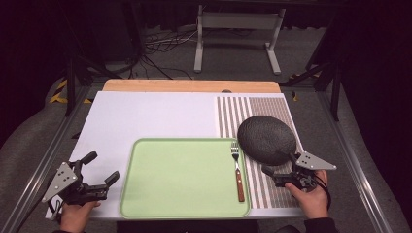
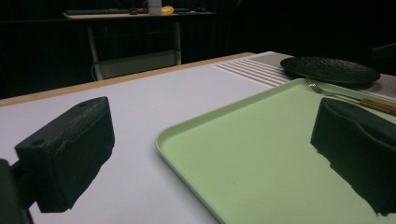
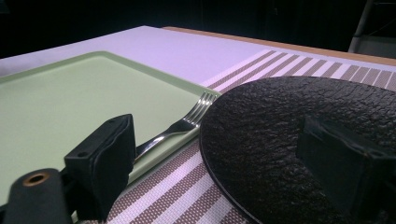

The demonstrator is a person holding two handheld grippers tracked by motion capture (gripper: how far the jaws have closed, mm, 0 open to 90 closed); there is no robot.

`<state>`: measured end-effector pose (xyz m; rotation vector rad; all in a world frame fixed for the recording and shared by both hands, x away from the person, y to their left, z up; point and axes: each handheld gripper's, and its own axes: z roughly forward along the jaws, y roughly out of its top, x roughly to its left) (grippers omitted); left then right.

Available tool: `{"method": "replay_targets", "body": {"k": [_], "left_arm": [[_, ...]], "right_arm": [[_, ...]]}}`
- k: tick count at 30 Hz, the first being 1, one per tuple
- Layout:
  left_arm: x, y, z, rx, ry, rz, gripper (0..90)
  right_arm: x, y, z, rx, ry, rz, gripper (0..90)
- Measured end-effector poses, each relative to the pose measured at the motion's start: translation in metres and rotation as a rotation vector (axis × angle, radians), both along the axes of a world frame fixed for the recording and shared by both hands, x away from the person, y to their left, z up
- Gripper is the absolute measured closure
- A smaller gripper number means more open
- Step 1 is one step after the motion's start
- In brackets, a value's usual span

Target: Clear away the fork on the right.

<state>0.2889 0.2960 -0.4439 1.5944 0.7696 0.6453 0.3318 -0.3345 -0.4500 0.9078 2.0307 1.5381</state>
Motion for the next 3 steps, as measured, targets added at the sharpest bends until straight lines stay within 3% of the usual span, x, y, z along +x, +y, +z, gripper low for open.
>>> {"method": "replay_targets", "body": {"k": [3], "left_arm": [[0.0006, -0.0002, -0.0003, -0.003, -0.002, 0.002, 0.3]], "right_arm": [[0.0006, 0.0000, -0.0007, 0.002, 0.008, -0.004, 12.2]]}}
